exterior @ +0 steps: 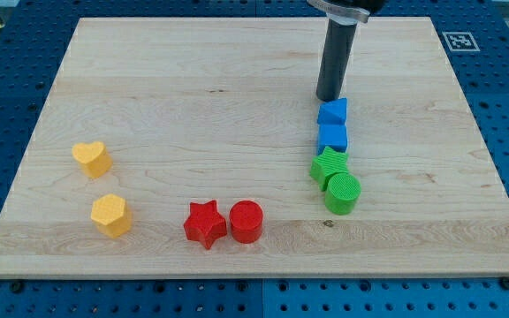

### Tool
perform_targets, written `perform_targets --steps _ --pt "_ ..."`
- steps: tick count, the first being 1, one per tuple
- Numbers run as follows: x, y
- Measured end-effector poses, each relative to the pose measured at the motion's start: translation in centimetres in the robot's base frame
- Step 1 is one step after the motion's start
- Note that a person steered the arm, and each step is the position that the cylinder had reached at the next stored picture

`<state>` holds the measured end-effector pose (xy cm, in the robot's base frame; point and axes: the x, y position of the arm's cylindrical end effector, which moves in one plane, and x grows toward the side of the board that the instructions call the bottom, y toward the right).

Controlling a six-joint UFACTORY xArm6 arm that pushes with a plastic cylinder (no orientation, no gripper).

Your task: Push the blue triangle close to the blue cube

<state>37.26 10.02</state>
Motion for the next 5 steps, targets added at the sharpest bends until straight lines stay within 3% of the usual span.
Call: perform_targets --steps 2,4,5 --pt "1.9 -0.8" --pt "3.1 -6.2" --pt "-1.4 -5.2"
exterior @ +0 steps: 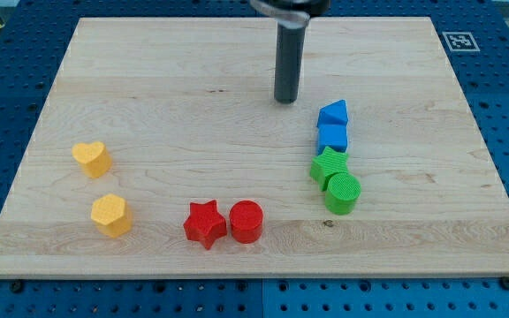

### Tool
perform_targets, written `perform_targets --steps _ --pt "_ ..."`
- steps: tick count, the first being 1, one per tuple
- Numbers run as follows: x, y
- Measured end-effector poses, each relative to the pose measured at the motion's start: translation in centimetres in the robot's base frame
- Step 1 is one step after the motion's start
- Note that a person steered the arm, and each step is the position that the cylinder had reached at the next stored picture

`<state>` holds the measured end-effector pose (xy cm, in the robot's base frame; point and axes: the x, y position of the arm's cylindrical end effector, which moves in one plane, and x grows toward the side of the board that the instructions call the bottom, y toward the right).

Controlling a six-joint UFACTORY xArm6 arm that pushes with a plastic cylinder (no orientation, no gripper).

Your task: Push the blue triangle close to the blue cube

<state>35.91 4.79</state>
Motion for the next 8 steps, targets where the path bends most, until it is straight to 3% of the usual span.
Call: perform_targets --steps 2,6,8 --pt "-1.6 7.9" --pt "3.8 9.0" --pt "4.0 6.4"
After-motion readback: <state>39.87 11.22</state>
